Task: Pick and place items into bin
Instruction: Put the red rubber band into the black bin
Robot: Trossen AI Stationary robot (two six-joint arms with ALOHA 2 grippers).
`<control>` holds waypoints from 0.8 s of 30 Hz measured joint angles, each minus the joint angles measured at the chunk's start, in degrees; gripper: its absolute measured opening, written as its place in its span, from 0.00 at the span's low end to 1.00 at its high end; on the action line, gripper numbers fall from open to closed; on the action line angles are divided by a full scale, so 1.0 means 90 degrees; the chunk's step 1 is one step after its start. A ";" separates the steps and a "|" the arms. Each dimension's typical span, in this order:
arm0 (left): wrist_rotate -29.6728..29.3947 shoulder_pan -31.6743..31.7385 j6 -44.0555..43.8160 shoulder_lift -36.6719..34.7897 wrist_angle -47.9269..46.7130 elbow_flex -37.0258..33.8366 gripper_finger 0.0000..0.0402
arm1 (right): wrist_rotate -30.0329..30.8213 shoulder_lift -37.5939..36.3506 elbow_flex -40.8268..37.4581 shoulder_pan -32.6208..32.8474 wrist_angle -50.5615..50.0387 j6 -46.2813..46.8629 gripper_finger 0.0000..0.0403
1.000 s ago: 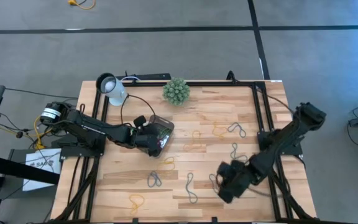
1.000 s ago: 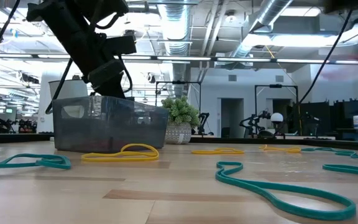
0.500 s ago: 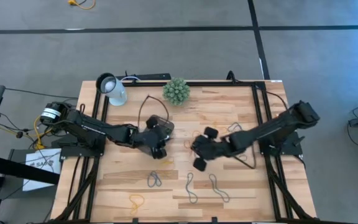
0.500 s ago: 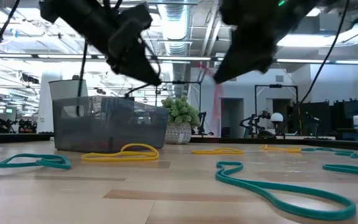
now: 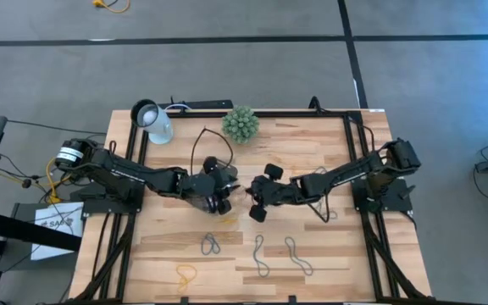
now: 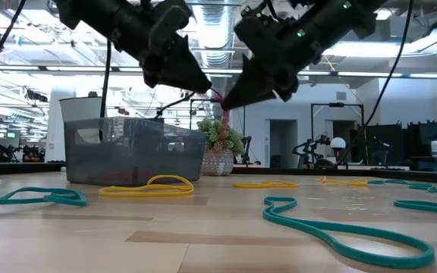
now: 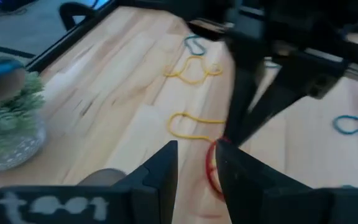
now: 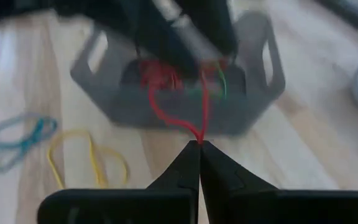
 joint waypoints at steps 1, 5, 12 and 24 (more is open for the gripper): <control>0.0095 0.0000 0.0009 0.0000 0.0041 0.0000 0.25 | 0.0014 -0.0004 0.0000 -0.0022 0.0071 -0.0063 0.00; 0.0473 -0.0002 0.0007 0.0000 0.0153 0.0000 0.25 | 0.0124 -0.0005 -0.0002 -0.0077 0.0316 -0.0282 0.00; 0.0281 0.0000 0.0002 0.0000 0.0093 0.0000 0.25 | 0.0137 -0.0005 -0.0002 -0.0053 0.0416 -0.0345 0.00; 0.0278 0.0000 0.0318 0.0000 0.0066 0.0000 0.09 | 0.0137 -0.0005 -0.0002 -0.0053 0.0417 -0.0352 0.00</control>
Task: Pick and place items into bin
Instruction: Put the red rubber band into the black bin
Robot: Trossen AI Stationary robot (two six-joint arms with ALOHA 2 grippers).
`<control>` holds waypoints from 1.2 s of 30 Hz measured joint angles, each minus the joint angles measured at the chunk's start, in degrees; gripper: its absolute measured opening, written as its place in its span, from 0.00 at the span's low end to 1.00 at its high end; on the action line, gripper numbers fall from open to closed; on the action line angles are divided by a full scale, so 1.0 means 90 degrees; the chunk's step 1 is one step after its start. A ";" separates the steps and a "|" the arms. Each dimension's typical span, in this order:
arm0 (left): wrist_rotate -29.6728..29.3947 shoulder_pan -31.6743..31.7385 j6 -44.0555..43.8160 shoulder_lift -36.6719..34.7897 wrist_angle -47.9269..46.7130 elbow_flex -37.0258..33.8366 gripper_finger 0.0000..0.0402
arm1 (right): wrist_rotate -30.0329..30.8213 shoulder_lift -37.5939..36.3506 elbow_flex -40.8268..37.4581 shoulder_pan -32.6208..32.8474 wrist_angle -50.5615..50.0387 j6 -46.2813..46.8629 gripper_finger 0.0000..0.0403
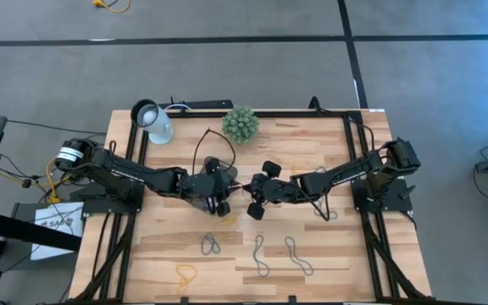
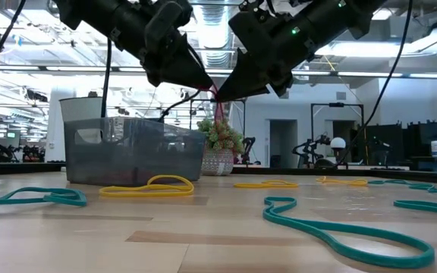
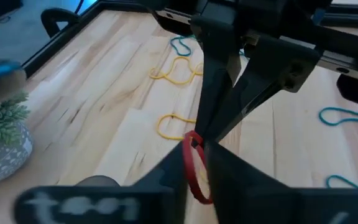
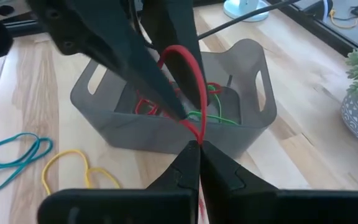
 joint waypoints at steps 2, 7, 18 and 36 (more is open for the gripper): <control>-0.0001 0.0000 0.0109 0.0000 0.0000 0.0000 0.03 | 0.0000 0.0000 0.0000 0.0000 0.0001 -0.0001 0.00; -0.0002 0.0000 0.0277 0.0000 0.0000 0.0000 0.01 | 0.0000 0.0000 0.0000 0.0000 0.0000 0.0000 0.00; -0.0492 0.0000 0.0333 -0.0034 -0.0086 0.0000 0.00 | -0.0142 -0.0005 0.0000 0.0010 -0.0118 0.0088 0.04; -0.1908 -0.0180 0.0229 -0.1319 -0.1728 -0.0002 0.00 | -0.0165 -0.0010 -0.0002 0.0340 -0.1626 0.1102 0.19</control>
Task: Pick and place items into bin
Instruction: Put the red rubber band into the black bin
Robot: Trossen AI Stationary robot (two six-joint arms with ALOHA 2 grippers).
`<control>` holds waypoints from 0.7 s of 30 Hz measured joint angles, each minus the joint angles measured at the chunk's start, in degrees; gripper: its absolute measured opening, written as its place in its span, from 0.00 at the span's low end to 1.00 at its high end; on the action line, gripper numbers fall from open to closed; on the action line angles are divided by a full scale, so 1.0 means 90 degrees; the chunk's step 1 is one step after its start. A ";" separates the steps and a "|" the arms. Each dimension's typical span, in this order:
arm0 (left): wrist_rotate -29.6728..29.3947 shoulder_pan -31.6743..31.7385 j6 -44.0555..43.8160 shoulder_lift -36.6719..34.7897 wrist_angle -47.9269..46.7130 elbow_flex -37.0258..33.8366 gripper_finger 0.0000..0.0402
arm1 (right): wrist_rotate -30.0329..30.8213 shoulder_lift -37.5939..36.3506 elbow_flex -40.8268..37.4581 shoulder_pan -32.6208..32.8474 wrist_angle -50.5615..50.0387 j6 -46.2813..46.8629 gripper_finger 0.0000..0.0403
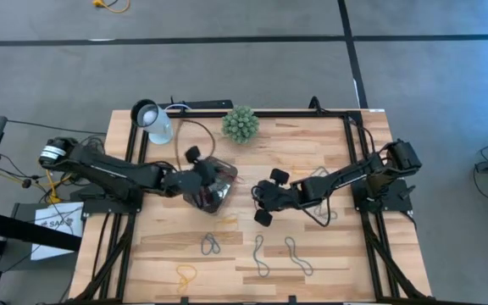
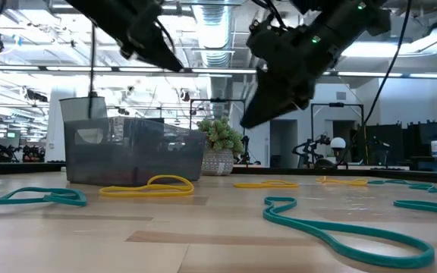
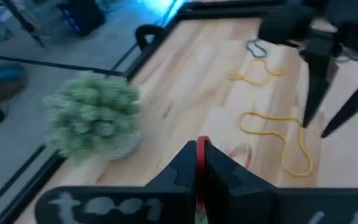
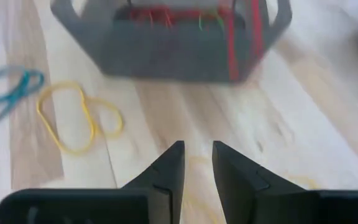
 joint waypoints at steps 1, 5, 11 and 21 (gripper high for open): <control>-0.0020 -0.0028 -0.0118 -0.0208 -0.0274 0.0002 0.00 | -0.0002 0.0000 0.0000 0.0041 -0.0129 0.0113 0.19; 0.0436 -0.0117 -0.0971 -0.0923 -0.1588 0.0002 0.00 | -0.0001 0.0000 -0.0002 0.0234 -0.0335 0.0309 0.19; 0.0915 -0.0172 -0.2363 -0.1035 -0.3576 0.0000 0.00 | 0.0007 0.0000 -0.0002 0.0418 -0.0188 0.0307 0.19; 0.1057 -0.0169 -0.2621 0.0317 -0.3321 -0.0002 0.00 | 0.0019 0.0000 -0.0002 0.0413 -0.0086 0.0307 0.19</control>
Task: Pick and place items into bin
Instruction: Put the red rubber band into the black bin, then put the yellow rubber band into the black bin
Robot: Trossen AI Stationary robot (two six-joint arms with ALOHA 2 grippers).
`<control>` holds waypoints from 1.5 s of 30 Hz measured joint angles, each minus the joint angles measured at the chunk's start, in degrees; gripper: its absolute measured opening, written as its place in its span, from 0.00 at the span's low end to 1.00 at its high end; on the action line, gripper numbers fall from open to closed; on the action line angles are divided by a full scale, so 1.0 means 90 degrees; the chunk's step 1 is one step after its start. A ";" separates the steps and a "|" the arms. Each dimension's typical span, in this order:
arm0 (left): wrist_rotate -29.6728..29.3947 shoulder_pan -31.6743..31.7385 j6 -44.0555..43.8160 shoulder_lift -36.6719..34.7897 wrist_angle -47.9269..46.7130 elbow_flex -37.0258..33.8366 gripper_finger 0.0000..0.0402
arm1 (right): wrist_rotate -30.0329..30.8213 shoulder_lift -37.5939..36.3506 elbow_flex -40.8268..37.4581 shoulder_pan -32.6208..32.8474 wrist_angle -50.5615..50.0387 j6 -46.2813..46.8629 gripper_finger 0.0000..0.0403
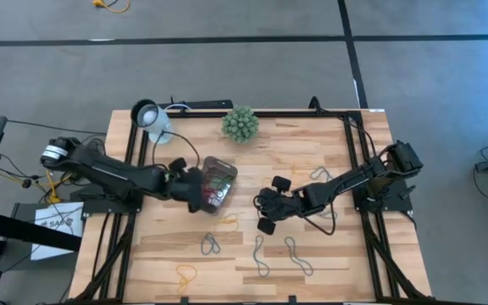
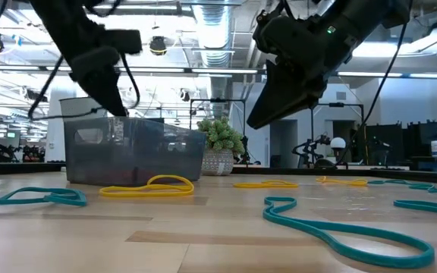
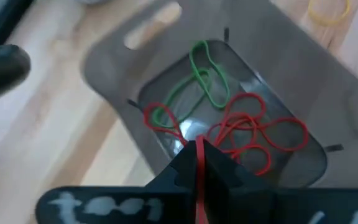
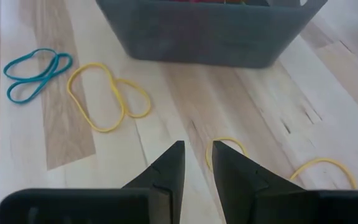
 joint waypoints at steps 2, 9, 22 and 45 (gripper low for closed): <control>0.0012 -0.0001 0.0017 0.0358 0.0093 0.0000 0.00 | 0.0000 0.0000 0.0000 0.0002 0.0008 0.0002 0.19; 0.0017 0.0002 0.0978 0.1374 0.0545 0.0000 0.00 | 0.0000 0.0000 0.0000 0.0000 0.0045 0.0000 0.19; -0.0347 0.0012 0.2213 0.1621 0.1346 0.0364 0.00 | -0.0002 0.0002 0.0000 -0.0002 0.0066 -0.0005 0.19; -0.0072 0.0095 0.2409 0.1616 0.1000 0.0560 0.28 | -0.0574 0.0005 0.0000 -0.0075 -0.0311 0.0485 0.19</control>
